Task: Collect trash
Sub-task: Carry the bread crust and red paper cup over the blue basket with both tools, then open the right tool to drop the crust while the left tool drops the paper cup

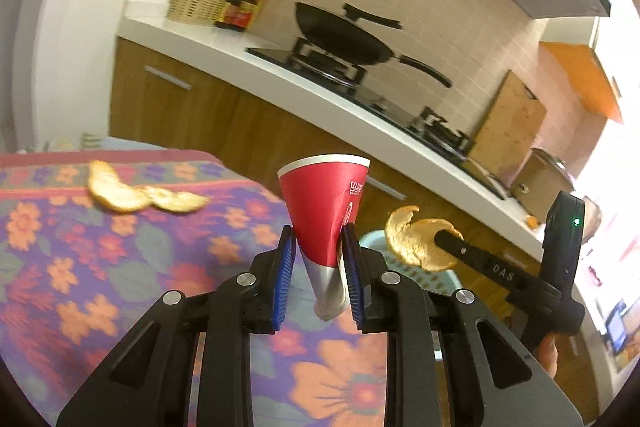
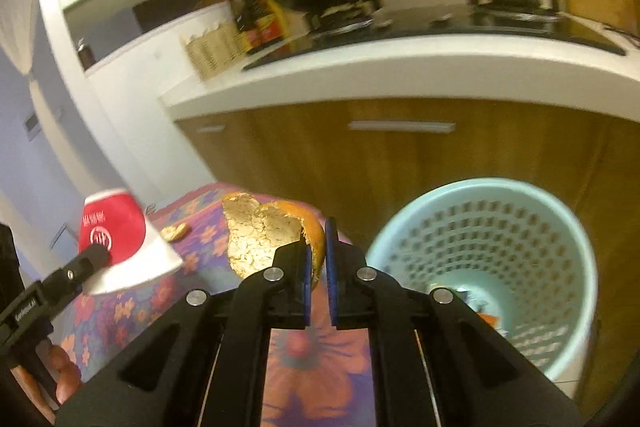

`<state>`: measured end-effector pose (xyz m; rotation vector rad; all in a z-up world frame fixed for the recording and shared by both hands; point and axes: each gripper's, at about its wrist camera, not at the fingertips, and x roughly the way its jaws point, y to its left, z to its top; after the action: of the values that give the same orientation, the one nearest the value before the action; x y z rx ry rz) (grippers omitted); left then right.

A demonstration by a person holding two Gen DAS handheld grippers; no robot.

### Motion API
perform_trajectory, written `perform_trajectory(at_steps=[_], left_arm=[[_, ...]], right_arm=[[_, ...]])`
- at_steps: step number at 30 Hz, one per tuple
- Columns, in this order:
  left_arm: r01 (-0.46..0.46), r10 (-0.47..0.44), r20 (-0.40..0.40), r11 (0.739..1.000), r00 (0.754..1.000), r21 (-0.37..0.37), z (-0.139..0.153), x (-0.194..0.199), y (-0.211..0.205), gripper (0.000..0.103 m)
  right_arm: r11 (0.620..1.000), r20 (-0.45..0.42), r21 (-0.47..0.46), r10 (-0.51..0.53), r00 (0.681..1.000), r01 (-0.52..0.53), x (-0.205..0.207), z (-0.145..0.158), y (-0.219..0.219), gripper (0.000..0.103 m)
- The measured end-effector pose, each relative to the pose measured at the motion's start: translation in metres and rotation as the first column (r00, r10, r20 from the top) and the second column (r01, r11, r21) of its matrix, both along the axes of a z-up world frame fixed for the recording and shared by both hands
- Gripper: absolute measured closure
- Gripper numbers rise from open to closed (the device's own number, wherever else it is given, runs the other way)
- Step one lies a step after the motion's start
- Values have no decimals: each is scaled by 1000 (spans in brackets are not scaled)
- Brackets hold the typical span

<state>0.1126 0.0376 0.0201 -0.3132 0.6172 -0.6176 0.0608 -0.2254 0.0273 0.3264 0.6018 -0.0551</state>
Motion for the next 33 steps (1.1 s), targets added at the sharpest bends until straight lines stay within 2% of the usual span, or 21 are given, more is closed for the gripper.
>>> perform_trajectory(at_steps=[6, 11, 19, 23, 25, 27, 33], left_arm=[[76, -80, 59, 995, 995, 58, 17, -20, -54, 80], [125, -133, 88, 988, 987, 88, 26, -28, -96, 80], [196, -205, 59, 972, 977, 131, 19, -24, -157, 80], [215, -224, 48, 965, 973, 150, 16, -23, -177, 80], [219, -228, 44, 963, 973, 156, 15, -22, -184, 80], [221, -229, 38, 962, 973, 159, 13, -21, -192, 79], [224, -229, 14, 963, 973, 153, 3, -12, -207, 80]], right_arm=[[998, 10, -6, -67, 998, 67, -24, 15, -38, 99], [989, -87, 43, -138, 987, 142, -32, 10, -74, 99], [968, -219, 65, -223, 950, 242, -38, -15, -120, 97], [971, -266, 90, -189, 945, 220, -37, -29, -129, 93], [973, -282, 95, -176, 943, 210, -37, -33, -130, 84], [973, -291, 104, -169, 942, 207, -39, -36, -133, 81], [970, -275, 108, -181, 944, 218, -49, -33, -146, 80]])
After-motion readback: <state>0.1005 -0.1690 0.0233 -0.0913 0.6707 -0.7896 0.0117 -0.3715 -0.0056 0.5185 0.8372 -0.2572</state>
